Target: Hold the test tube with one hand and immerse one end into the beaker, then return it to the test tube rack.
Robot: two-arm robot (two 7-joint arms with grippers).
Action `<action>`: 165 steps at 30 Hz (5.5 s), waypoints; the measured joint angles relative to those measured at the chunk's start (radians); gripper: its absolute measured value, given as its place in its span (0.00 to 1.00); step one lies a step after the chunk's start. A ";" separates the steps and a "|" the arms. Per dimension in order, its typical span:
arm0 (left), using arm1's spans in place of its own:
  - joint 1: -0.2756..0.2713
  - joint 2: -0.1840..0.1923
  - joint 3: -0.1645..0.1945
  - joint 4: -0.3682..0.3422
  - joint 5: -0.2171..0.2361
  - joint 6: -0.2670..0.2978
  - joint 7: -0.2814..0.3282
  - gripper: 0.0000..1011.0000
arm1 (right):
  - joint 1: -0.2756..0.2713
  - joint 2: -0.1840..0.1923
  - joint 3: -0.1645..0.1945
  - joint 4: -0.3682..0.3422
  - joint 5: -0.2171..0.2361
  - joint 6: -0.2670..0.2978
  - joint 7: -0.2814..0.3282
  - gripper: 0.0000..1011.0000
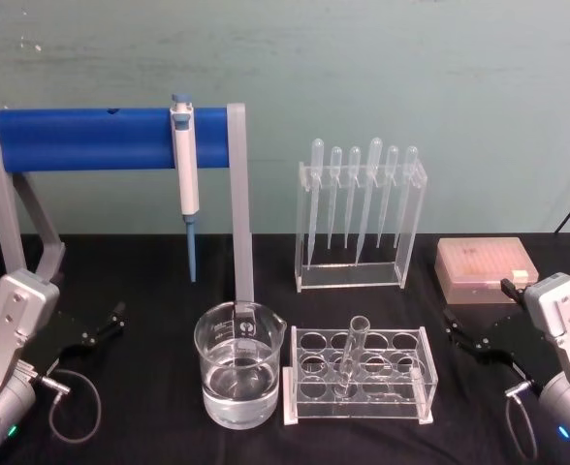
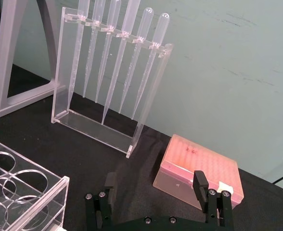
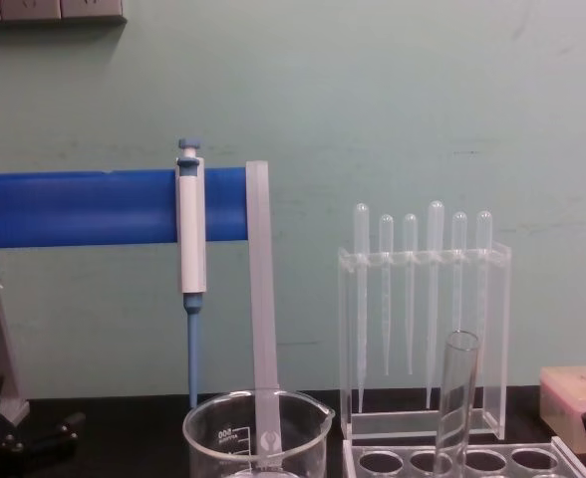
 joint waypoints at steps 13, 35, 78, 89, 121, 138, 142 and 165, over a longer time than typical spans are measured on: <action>0.000 0.000 0.000 0.000 0.000 0.000 0.000 0.99 | 0.000 0.000 0.000 0.000 0.000 0.000 0.000 0.99; 0.000 0.000 0.000 0.000 0.000 0.000 0.000 0.99 | 0.000 0.000 0.000 0.000 0.000 0.000 0.000 0.99; 0.000 0.000 0.000 0.000 0.000 0.000 0.000 0.99 | -0.045 0.179 0.081 -0.178 0.294 -0.031 0.761 0.99; 0.000 0.000 0.000 0.000 0.000 0.000 0.000 0.99 | 0.055 0.105 0.012 -0.099 0.263 -0.043 0.839 0.99; 0.000 0.000 0.000 0.000 0.000 0.000 0.000 0.99 | 0.213 0.002 -0.086 0.032 0.241 -0.019 0.878 0.94; 0.000 0.000 0.000 0.000 0.000 0.000 0.000 0.99 | 0.213 0.003 -0.084 0.030 0.240 -0.024 0.878 0.44; 0.000 0.000 0.000 0.000 0.000 0.000 0.000 0.99 | 0.213 0.003 -0.084 0.030 0.240 -0.024 0.878 0.30; 0.000 0.000 0.000 0.000 0.000 0.000 0.000 0.99 | 0.251 0.025 -0.073 -0.019 0.273 0.071 0.850 0.22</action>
